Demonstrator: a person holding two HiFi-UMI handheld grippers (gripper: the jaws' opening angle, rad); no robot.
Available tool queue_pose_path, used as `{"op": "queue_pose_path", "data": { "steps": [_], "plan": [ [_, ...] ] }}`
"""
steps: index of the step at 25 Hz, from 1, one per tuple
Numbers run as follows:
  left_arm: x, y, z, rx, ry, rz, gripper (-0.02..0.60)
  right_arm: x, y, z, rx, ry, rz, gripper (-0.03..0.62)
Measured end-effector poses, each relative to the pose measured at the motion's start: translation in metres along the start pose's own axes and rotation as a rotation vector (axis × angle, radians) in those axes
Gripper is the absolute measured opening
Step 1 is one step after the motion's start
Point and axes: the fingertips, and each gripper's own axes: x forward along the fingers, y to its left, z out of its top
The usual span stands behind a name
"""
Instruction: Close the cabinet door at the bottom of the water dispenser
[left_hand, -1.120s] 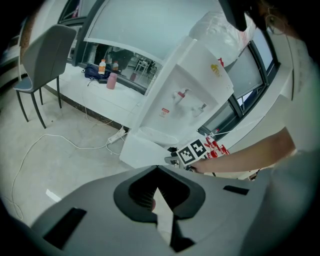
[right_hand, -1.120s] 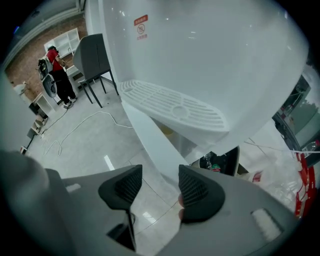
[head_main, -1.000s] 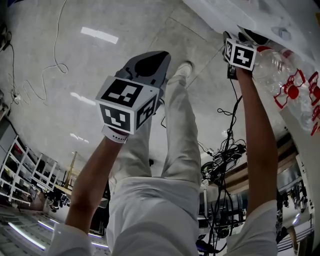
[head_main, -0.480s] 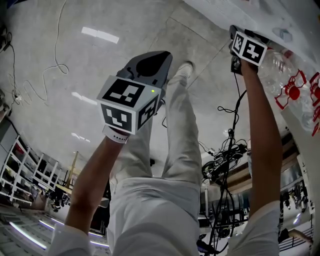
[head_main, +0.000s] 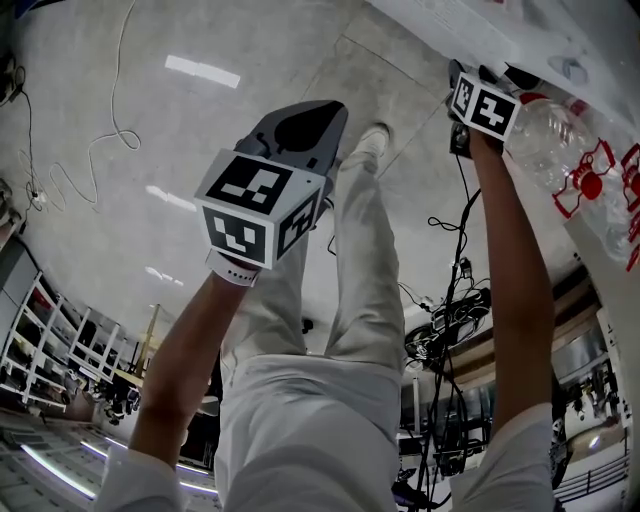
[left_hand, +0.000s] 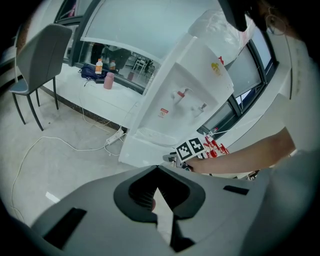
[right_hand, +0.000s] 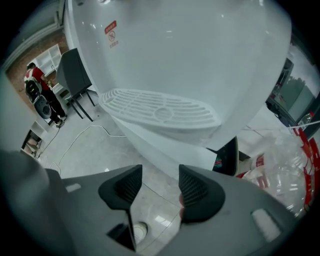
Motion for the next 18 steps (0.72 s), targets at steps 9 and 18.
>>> {"op": "queue_pose_path", "data": {
  "steps": [9, 18],
  "plan": [
    [-0.001, 0.01, -0.005, -0.016, 0.009, 0.01, 0.002, 0.015, -0.012, 0.017, 0.057, 0.011, 0.006, 0.239],
    [-0.006, 0.008, 0.003, -0.013, 0.004, 0.003, 0.002, 0.003, -0.011, 0.028, 0.06, -0.004, -0.004, 0.239]
  ]
}}
